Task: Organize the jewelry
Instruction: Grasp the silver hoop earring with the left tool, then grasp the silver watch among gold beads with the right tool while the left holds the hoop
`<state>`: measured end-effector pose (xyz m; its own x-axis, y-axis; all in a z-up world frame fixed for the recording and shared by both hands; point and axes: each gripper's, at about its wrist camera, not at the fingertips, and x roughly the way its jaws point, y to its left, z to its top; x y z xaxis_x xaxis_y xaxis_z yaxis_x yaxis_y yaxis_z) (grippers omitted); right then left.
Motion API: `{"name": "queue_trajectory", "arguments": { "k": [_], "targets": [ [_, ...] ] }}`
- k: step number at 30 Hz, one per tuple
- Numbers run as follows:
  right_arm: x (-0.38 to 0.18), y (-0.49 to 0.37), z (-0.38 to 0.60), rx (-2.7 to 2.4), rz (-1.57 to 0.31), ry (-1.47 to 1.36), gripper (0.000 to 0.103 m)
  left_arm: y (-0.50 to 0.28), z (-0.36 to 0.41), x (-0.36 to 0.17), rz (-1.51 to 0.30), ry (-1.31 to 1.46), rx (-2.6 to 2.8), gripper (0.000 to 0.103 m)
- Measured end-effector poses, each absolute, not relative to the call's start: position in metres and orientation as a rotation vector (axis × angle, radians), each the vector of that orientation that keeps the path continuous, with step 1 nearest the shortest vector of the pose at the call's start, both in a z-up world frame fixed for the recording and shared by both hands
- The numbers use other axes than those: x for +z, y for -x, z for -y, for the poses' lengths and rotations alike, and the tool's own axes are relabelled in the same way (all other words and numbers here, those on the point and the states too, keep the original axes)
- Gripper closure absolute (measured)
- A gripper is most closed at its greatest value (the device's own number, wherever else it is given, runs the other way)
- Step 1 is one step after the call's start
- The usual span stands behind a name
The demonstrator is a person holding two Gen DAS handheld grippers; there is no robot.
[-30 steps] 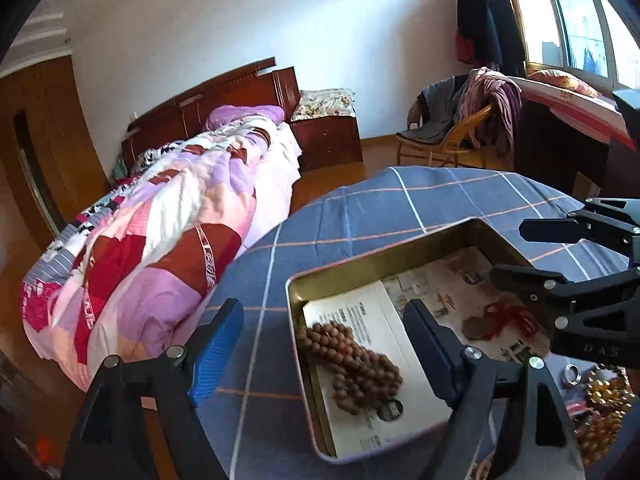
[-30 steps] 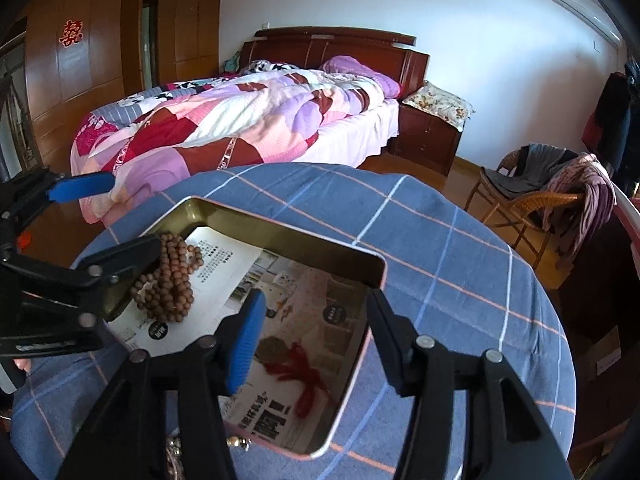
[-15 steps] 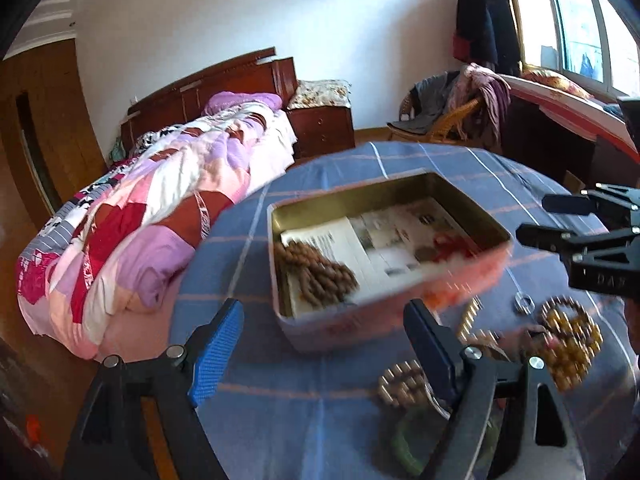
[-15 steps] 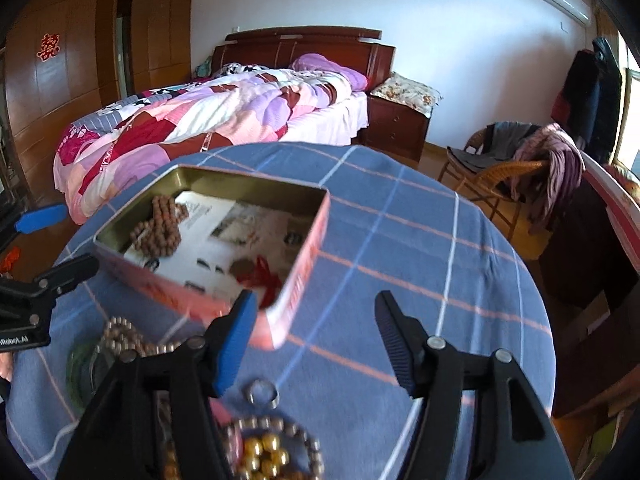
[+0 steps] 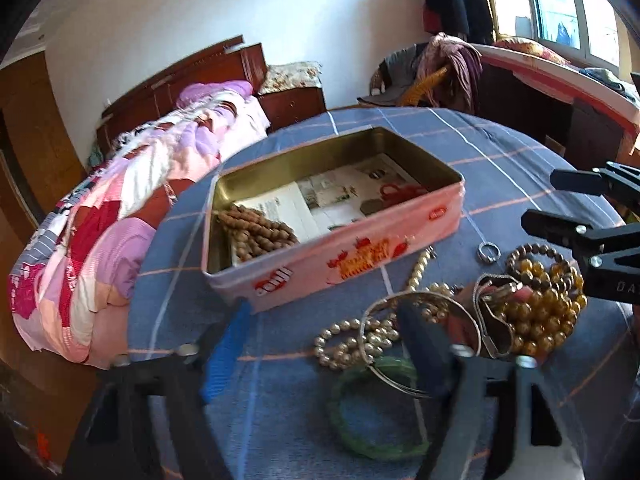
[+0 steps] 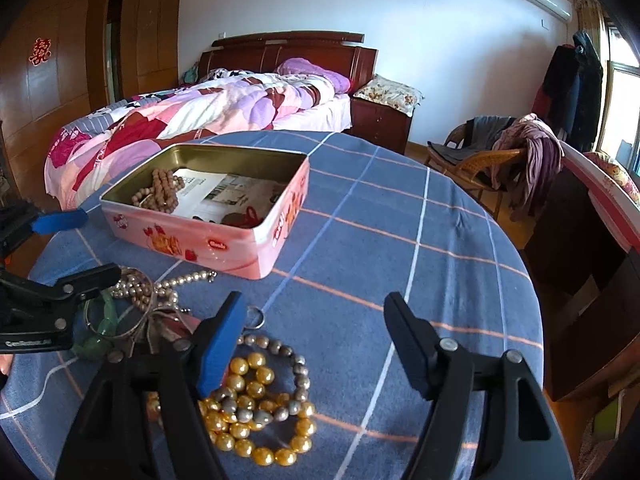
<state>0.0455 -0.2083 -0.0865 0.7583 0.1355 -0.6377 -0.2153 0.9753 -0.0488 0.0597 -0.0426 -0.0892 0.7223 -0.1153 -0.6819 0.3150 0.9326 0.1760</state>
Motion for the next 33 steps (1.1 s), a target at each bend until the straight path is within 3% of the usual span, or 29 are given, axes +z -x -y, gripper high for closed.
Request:
{"name": "queue_trajectory", "arguments": {
  "k": [4,6,9,10,11,30,32,33],
  "targets": [
    [-0.088,-0.045,0.212,0.189,-0.682,0.103,0.027,-0.062,0.047,-0.097,-0.763,-0.280,-0.271,0.055],
    [-0.089,-0.044,0.213,0.186,-0.682,0.099,0.027,-0.062,0.048,-0.100,-0.776,-0.263,-0.289,0.056],
    [-0.089,-0.042,0.212,0.180,-0.680,0.106,0.026,-0.060,0.050,-0.101,-0.781,-0.246,-0.319,0.075],
    [-0.090,-0.041,0.211,0.179,-0.680,0.107,0.026,-0.059,0.051,-0.101,-0.783,-0.240,-0.329,0.092],
    [-0.090,-0.041,0.211,0.175,-0.680,0.108,0.026,-0.058,0.051,-0.101,-0.779,-0.245,-0.324,0.100],
    [-0.087,-0.034,0.216,0.196,-0.637,0.075,0.024,-0.035,0.010,-0.051,-0.624,-0.138,-0.271,0.101],
    [-0.086,-0.032,0.213,0.227,-0.637,0.078,0.028,-0.038,0.006,-0.054,-0.633,-0.138,-0.255,0.101],
    [-0.086,-0.033,0.212,0.250,-0.646,0.068,0.036,-0.040,0.004,-0.056,-0.640,-0.133,-0.251,0.101]
  ]
}}
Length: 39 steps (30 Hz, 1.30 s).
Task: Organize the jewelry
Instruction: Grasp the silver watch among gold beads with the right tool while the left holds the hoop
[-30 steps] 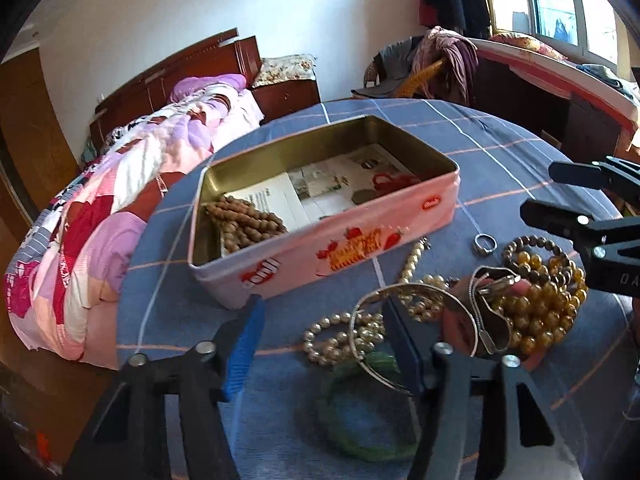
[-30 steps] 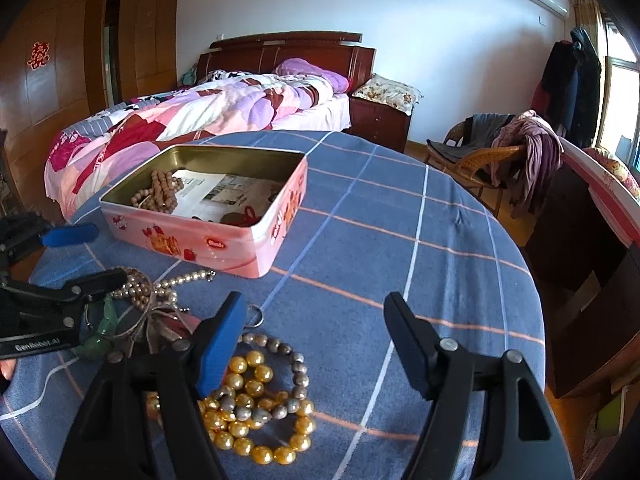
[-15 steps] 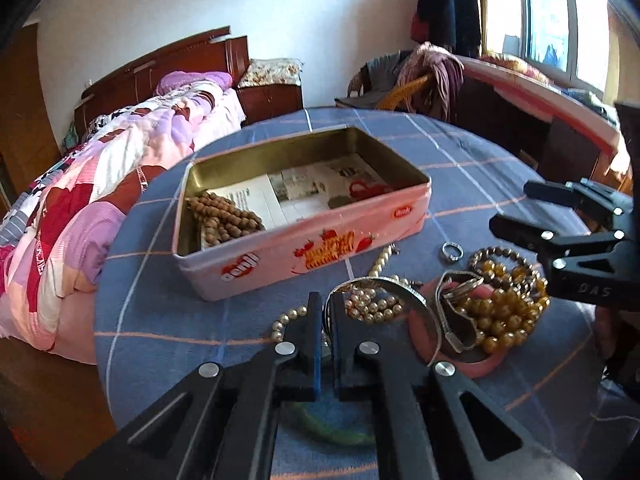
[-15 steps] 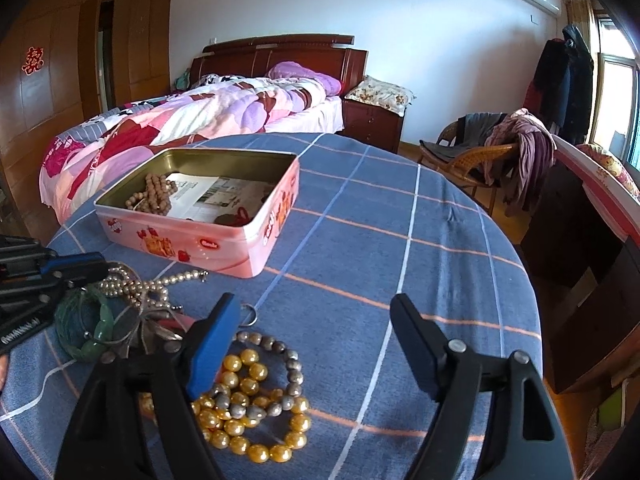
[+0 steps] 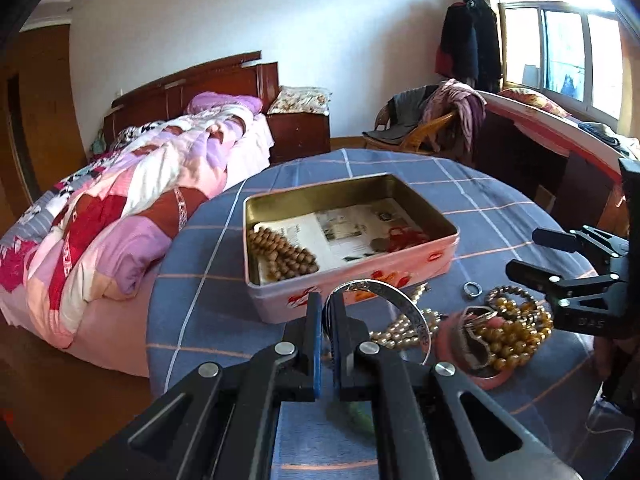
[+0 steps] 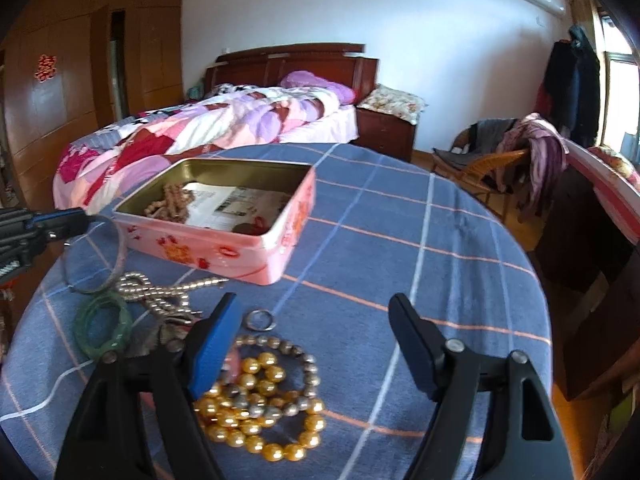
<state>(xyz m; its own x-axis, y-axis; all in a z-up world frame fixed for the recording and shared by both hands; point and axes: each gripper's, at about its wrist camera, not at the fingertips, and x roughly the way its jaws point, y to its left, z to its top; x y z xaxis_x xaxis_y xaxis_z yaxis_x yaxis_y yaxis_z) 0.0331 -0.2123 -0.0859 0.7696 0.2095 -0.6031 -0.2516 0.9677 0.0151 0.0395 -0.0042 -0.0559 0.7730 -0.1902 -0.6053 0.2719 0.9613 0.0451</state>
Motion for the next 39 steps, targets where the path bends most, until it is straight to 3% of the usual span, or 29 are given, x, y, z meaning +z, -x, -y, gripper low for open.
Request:
{"name": "queue_trajectory", "arguments": {
  "k": [2,13,28,32,39],
  "targets": [
    [-0.087,-0.034,0.206,0.308,-0.665,0.061,0.043,-0.043,0.000,-0.061,-0.656,-0.126,-0.240,0.101],
    [-0.091,-0.032,0.169,0.474,-0.721,0.196,0.057,-0.041,-0.009,-0.065,-0.674,-0.110,-0.227,0.101],
    [-0.104,-0.046,0.158,0.602,-0.829,0.156,0.058,-0.044,-0.011,-0.073,-0.697,-0.095,-0.230,0.101],
    [-0.103,-0.044,0.155,0.626,-0.830,0.154,0.066,-0.044,-0.011,-0.073,-0.697,-0.090,-0.233,0.101],
    [-0.104,-0.043,0.157,0.652,-0.834,0.139,0.066,-0.043,-0.014,-0.072,-0.695,-0.084,-0.231,0.101]
  ]
}}
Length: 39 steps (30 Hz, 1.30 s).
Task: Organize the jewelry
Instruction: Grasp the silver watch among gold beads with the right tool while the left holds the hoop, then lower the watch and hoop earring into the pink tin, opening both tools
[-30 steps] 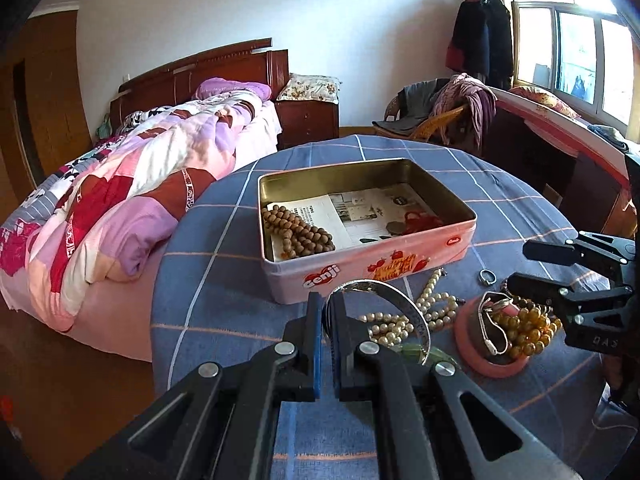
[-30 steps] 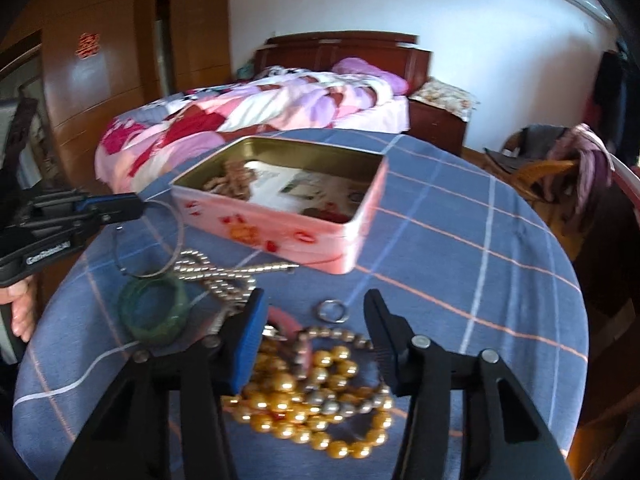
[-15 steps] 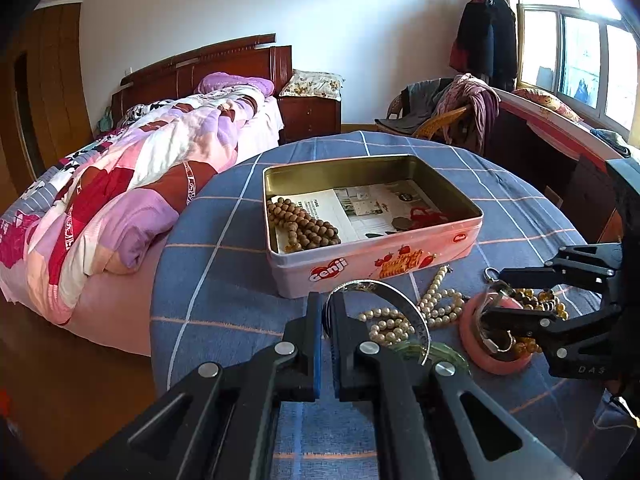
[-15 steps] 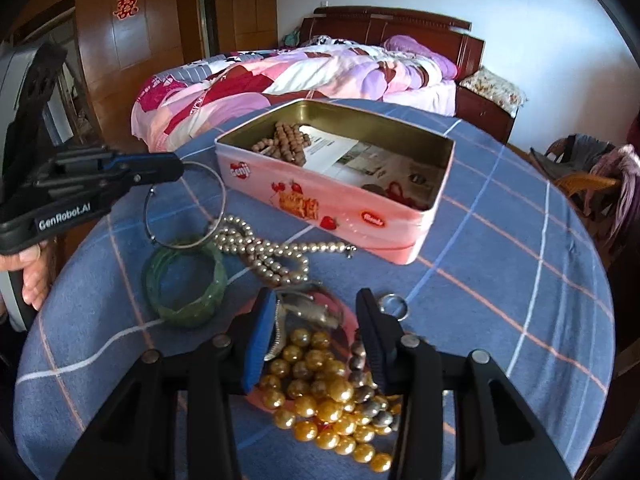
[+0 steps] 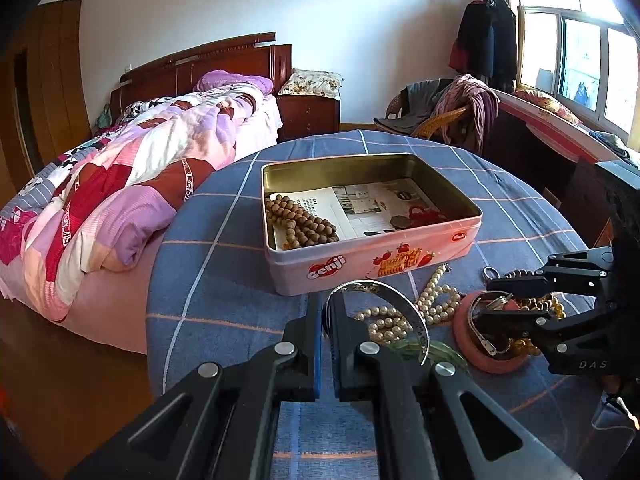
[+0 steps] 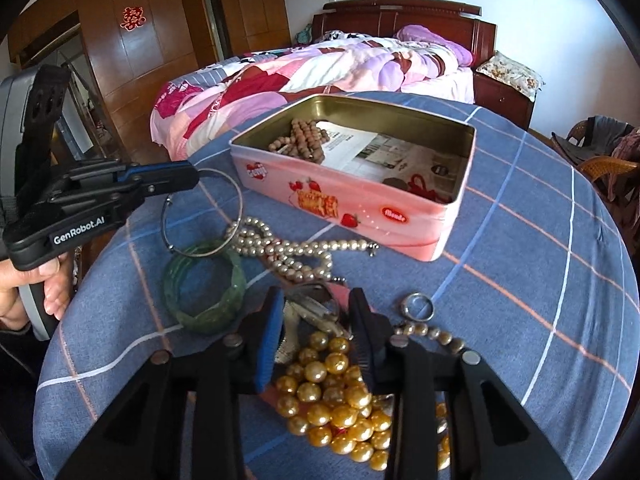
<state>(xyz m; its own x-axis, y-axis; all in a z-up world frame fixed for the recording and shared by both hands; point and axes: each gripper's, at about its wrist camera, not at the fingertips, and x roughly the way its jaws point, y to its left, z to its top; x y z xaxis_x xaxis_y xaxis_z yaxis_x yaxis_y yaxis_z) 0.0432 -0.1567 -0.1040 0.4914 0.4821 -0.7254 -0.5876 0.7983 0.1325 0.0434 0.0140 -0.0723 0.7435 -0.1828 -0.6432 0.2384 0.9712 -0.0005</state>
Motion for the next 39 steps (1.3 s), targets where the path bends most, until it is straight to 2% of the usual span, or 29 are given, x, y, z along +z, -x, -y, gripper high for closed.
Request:
{"name": "queue_trajectory", "arguments": {
  "k": [5,9,19,20,21,23,29,31,32,33,39],
  "targets": [
    [-0.103,-0.041,0.154,0.661,-0.831,0.165,0.063,-0.043,-0.015,-0.072,-0.694,-0.080,-0.230,0.100],
    [-0.104,-0.041,0.155,0.661,-0.827,0.161,0.067,-0.043,-0.016,-0.072,-0.694,-0.079,-0.232,0.100],
    [-0.096,-0.035,0.162,0.625,-0.763,0.137,0.067,-0.041,-0.014,-0.068,-0.683,-0.078,-0.239,0.100],
    [-0.094,-0.035,0.163,0.620,-0.758,0.132,0.072,-0.041,-0.013,-0.068,-0.682,-0.078,-0.240,0.100],
    [-0.093,-0.035,0.164,0.618,-0.752,0.127,0.083,-0.040,-0.013,-0.067,-0.680,-0.077,-0.242,0.100],
    [-0.087,-0.036,0.167,0.605,-0.736,0.114,0.092,-0.040,-0.012,-0.065,-0.675,-0.077,-0.247,0.100],
    [-0.075,-0.041,0.170,0.613,-0.751,0.112,0.092,-0.040,-0.013,-0.063,-0.675,-0.075,-0.247,0.100],
    [-0.077,-0.041,0.173,0.622,-0.754,0.104,0.081,-0.040,-0.013,-0.063,-0.678,-0.075,-0.247,0.100],
    [-0.078,-0.041,0.174,0.621,-0.758,0.111,0.066,-0.041,-0.012,-0.063,-0.679,-0.075,-0.249,0.100],
    [-0.081,-0.040,0.174,0.617,-0.755,0.117,0.056,-0.041,-0.012,-0.064,-0.680,-0.076,-0.251,0.100],
    [-0.097,-0.050,0.175,0.580,-0.816,0.147,0.056,-0.042,-0.008,-0.074,-0.699,-0.080,-0.258,0.100]
  ]
}}
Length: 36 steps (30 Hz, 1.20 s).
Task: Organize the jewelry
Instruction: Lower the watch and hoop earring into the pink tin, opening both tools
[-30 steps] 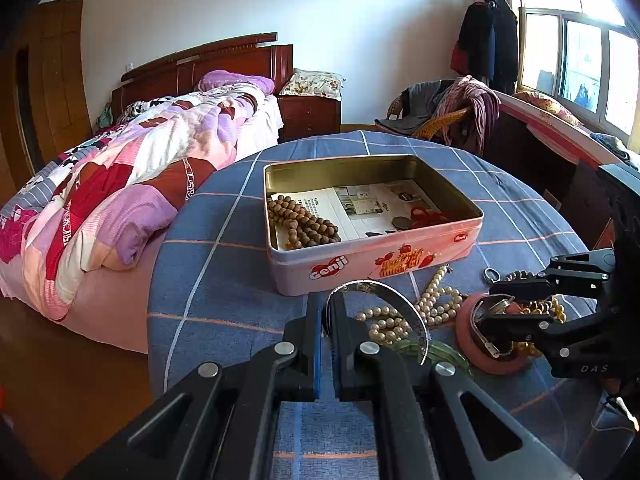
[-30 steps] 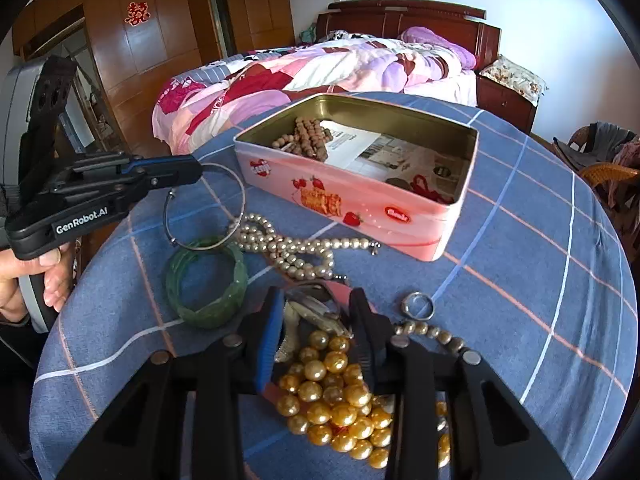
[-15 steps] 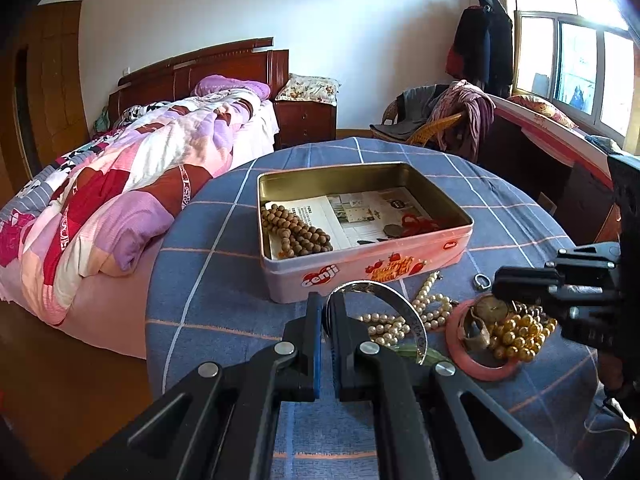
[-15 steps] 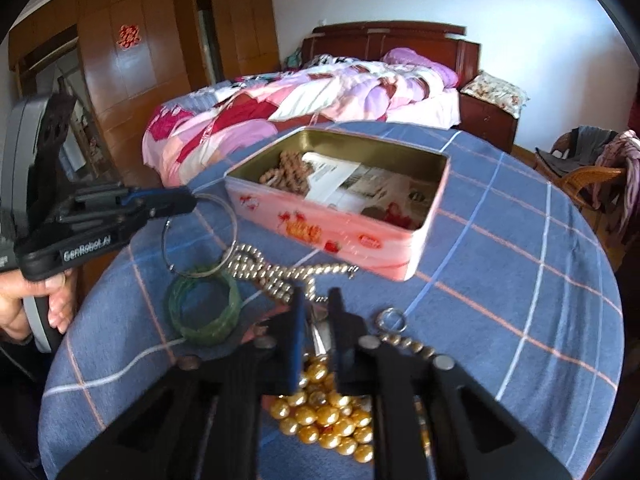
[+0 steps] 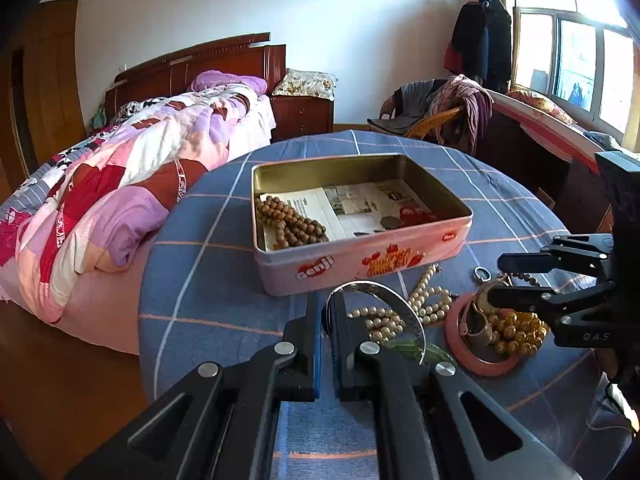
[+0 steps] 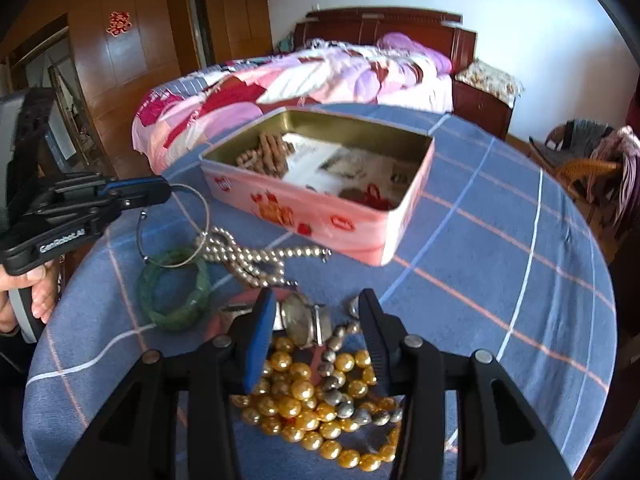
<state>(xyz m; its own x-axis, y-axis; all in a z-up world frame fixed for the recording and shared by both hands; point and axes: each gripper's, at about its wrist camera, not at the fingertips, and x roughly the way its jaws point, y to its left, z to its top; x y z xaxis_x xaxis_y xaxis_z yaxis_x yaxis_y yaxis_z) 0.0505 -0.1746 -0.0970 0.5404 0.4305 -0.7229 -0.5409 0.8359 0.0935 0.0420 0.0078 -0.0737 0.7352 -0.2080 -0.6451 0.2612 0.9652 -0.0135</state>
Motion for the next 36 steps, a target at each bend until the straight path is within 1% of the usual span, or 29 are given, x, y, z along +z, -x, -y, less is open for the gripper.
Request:
{"name": "queue_trajectory", "arguments": {
  "k": [1,3,4,6,7,20,36],
  "targets": [
    [-0.100,-0.053,0.173,0.587,-0.836,0.146,0.057,-0.042,-0.007,-0.075,-0.701,-0.081,-0.259,0.100],
    [-0.104,-0.052,0.168,0.592,-0.845,0.171,0.063,-0.042,-0.006,-0.076,-0.704,-0.083,-0.263,0.100],
    [-0.105,-0.051,0.165,0.594,-0.841,0.189,0.074,-0.042,-0.006,-0.076,-0.704,-0.084,-0.264,0.100],
    [-0.103,-0.047,0.163,0.600,-0.827,0.202,0.085,-0.042,-0.006,-0.077,-0.704,-0.083,-0.263,0.100],
    [-0.102,-0.045,0.164,0.610,-0.820,0.197,0.086,-0.042,-0.006,-0.076,-0.703,-0.082,-0.262,0.100],
    [-0.064,-0.031,0.169,0.598,-0.678,0.161,0.088,-0.038,-0.007,-0.054,-0.641,-0.084,-0.263,0.100],
    [-0.039,-0.055,0.161,0.580,-0.621,0.159,0.088,-0.057,0.003,-0.025,-0.592,-0.161,-0.275,0.100]
  ]
}}
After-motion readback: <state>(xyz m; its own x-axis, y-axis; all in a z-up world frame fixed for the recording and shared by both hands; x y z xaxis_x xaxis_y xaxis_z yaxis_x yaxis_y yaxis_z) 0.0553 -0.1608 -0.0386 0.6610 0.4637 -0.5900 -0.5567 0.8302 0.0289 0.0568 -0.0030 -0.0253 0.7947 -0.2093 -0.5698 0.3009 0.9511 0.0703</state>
